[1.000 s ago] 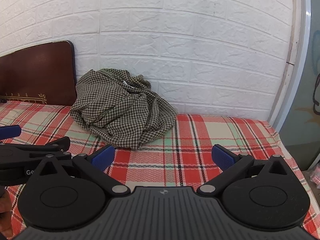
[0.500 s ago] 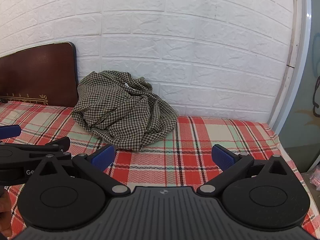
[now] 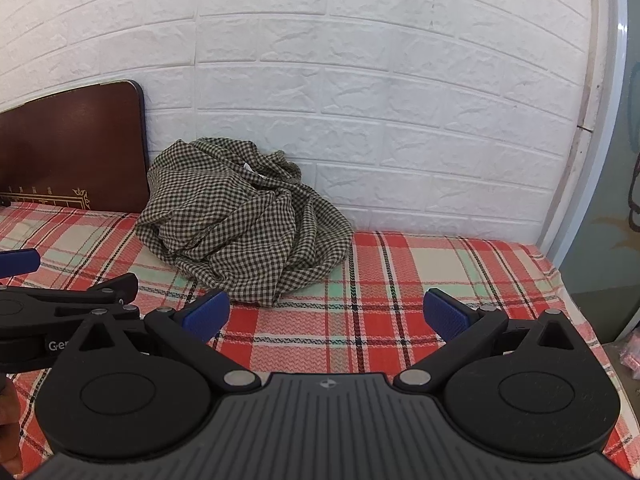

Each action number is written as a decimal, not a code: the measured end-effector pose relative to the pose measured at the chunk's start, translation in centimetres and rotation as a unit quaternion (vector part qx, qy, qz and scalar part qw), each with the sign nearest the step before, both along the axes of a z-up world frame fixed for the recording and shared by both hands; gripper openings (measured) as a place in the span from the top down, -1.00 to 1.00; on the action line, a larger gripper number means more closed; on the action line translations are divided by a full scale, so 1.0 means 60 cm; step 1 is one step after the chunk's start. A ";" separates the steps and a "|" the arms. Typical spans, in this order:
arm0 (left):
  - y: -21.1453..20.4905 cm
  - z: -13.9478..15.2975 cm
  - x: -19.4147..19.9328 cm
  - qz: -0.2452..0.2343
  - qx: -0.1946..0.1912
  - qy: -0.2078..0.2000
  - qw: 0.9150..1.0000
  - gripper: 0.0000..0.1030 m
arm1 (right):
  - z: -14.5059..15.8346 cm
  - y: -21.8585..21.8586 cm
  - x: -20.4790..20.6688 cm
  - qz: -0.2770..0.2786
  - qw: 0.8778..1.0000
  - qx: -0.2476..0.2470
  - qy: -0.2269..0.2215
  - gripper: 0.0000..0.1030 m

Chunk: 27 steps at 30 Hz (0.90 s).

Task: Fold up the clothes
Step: 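Reach both grippers into the crumpled shirt and close on the fabric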

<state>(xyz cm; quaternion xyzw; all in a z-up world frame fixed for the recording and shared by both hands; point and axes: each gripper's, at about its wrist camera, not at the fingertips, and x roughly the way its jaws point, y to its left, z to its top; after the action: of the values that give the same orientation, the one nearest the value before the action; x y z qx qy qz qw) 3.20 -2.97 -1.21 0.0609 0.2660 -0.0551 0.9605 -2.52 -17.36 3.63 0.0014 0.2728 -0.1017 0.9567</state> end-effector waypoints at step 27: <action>-0.029 -0.112 0.311 -0.017 -0.014 0.061 0.998 -0.05 | -0.181 -0.115 0.338 0.062 0.981 0.181 0.025 -0.25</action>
<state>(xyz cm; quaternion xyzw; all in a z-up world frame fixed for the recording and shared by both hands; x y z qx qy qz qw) 21.84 -4.71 -7.93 0.0481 0.3224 -0.0787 0.9421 17.76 -24.26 -7.20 0.1550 0.3097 0.0084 0.9381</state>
